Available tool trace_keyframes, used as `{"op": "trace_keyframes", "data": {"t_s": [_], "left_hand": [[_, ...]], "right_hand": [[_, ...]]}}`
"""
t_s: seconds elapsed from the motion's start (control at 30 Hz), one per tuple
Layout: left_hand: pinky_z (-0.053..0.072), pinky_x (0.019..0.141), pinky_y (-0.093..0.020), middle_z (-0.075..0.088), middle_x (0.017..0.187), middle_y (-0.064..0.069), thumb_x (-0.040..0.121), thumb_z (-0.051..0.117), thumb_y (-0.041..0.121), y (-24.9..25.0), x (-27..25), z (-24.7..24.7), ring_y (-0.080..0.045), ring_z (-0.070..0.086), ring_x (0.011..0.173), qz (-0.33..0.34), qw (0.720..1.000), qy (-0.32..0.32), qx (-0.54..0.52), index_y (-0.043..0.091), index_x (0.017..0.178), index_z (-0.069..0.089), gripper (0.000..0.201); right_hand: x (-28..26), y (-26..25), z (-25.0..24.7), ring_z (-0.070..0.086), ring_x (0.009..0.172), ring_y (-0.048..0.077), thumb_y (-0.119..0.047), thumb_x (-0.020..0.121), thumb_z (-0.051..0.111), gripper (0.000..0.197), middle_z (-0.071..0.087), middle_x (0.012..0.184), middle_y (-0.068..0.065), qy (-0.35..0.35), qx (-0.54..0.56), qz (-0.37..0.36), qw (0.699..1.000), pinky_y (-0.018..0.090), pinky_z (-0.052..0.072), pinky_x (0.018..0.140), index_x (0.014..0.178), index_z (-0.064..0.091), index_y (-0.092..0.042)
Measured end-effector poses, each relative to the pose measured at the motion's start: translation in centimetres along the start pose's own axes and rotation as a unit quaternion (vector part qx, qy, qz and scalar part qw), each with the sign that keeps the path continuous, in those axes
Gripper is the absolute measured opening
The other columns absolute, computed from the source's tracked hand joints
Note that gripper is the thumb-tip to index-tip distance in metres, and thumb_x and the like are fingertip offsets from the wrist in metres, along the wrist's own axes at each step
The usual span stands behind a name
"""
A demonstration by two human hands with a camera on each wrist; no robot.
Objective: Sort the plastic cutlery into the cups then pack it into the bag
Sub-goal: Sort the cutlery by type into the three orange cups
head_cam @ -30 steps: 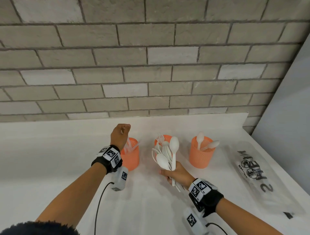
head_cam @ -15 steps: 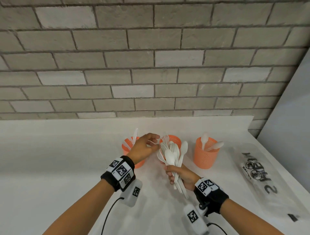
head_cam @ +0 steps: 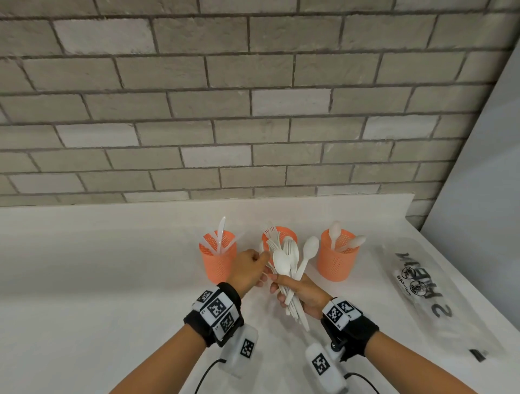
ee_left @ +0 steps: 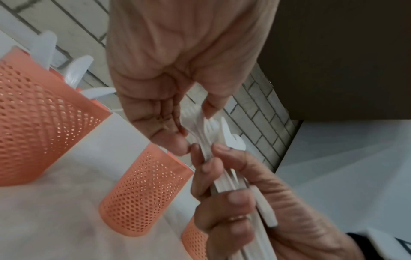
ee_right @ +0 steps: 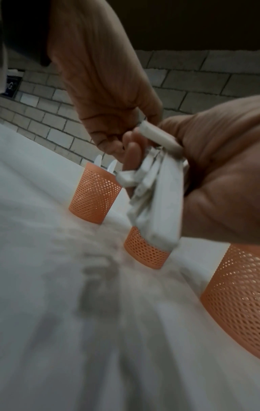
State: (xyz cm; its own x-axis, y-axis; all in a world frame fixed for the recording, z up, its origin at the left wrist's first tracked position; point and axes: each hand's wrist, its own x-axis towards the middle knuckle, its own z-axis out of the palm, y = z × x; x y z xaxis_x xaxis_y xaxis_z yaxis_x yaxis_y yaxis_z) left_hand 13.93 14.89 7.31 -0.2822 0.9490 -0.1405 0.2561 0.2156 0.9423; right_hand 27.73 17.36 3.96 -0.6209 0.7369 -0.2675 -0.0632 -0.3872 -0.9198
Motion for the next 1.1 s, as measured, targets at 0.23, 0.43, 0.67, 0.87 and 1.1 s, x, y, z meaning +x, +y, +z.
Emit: {"op": "trace_keyframes", "data": {"t_s": [0.23,0.43,0.67,0.87,1.1], "left_hand": [[0.048,0.053,-0.028,0.047,0.068,-0.007,0.099,0.030,0.010,0.6,1.2,-1.8,-0.020,0.051,0.054,-0.011,0.979,0.095,-0.180,0.006,0.111,0.044,0.019],[0.029,0.038,-0.016,0.049,0.063,0.003,0.090,0.057,0.012,0.2,0.8,-1.6,-0.004,0.038,0.043,0.079,0.994,0.024,-0.070,0.021,0.088,0.058,0.009],[0.037,0.054,-0.018,0.056,0.074,0.008,0.079,0.072,0.016,0.1,1.1,-1.1,-0.006,0.049,0.060,0.138,0.987,0.066,-0.038,0.015,0.097,0.057,0.023],[0.041,0.061,-0.007,0.060,0.083,0.004,0.079,0.073,0.018,-0.4,1.6,-1.5,-0.006,0.053,0.070,0.176,0.983,0.049,0.034,0.017,0.094,0.058,0.021],[0.041,0.065,-0.019,0.058,0.079,0.000,0.088,0.061,0.017,0.7,2.0,-2.3,-0.011,0.054,0.073,0.147,0.987,0.050,0.031,0.010,0.092,0.056,0.010]], "right_hand": [[-0.3,-0.1,-0.5,0.054,0.043,0.011,-0.011,0.093,0.053,0.007,0.066,0.066,0.004,-0.013,0.002,0.017,1.000,0.024,0.049,0.046,0.099,0.056,-0.013],[-0.1,-0.7,0.0,0.049,0.040,0.009,-0.014,0.094,0.052,0.009,0.063,0.063,0.002,-0.028,0.003,0.029,0.999,0.023,0.047,0.046,0.100,0.057,-0.017],[-0.3,-1.1,0.4,0.046,0.039,0.008,-0.016,0.094,0.050,0.013,0.059,0.060,0.000,-0.053,0.009,0.045,0.998,0.021,0.044,0.044,0.105,0.057,-0.016],[-0.7,-1.5,0.1,0.043,0.039,0.006,-0.018,0.094,0.049,0.017,0.057,0.058,-0.003,-0.062,0.002,0.059,0.996,0.018,0.041,0.041,0.109,0.056,-0.016],[-0.4,-1.5,-0.4,0.046,0.041,0.007,-0.020,0.090,0.057,0.009,0.059,0.061,-0.001,-0.026,-0.031,0.024,0.999,0.020,0.042,0.041,0.097,0.057,-0.014]]}}
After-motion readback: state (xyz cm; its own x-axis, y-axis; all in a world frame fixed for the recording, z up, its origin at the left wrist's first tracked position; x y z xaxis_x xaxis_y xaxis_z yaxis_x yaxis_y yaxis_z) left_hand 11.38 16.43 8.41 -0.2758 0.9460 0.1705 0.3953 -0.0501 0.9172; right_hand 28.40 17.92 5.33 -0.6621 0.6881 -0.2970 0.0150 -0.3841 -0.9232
